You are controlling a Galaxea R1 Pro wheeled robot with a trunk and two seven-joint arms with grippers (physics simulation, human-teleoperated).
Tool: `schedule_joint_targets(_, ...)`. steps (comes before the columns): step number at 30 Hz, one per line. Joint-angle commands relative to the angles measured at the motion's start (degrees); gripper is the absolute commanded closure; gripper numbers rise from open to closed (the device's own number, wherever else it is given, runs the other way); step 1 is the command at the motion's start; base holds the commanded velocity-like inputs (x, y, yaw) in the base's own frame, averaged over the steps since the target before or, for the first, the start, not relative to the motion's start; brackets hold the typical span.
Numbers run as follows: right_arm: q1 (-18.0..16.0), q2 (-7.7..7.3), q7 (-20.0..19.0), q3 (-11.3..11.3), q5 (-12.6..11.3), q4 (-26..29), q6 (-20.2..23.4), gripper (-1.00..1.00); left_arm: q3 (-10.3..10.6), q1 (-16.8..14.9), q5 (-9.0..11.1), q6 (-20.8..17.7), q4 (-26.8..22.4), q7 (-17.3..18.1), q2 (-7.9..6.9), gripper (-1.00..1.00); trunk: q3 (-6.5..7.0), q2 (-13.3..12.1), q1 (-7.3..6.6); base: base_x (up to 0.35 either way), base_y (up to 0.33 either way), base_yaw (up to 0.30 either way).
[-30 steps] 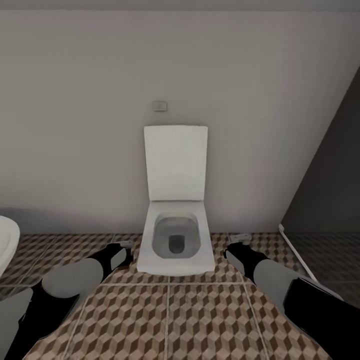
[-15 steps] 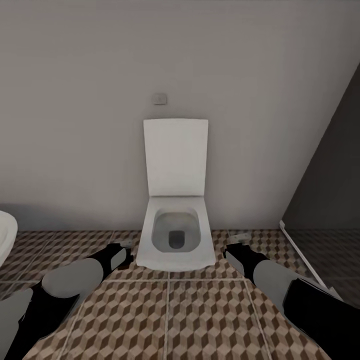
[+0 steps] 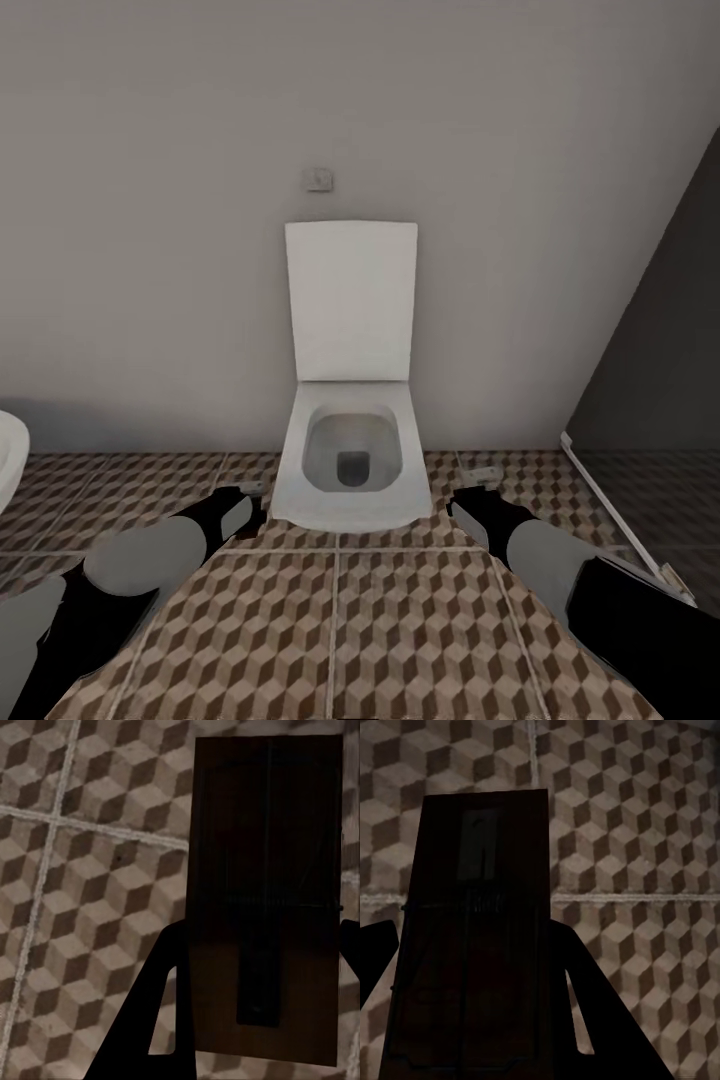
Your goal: Take the four mousetraps from the cabinet in the bathroom and place them on the bathroom floor. Make sure all four end up on the same floor surface, and ensure that at least two of them are either under or directly next to the same bathroom sink.
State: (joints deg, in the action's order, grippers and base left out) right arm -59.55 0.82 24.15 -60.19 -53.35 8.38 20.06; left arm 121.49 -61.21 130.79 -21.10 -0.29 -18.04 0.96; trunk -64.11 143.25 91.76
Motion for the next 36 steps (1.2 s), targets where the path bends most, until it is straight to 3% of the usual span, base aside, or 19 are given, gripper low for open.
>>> schedule_joint_targets(1, -0.04, -0.02, 0.37, -0.5, -0.52, 0.11, 0.24, 1.0, 0.5, -0.05, 0.52, -0.13, 0.04, -0.24, 0.01, 1.0, -0.28, 0.04, 0.01, 0.0, 0.0, 0.0)
schedule_joint_targets(36, -0.04, 0.05, 0.37, -0.54, -0.44, 0.06, 0.17, 1.0, 0.68, -0.05, 0.52, 0.07, 0.73, -0.24, -0.61, 1.0, -8.03, 0.51, 0.91, 0.0, 0.0, 0.0)
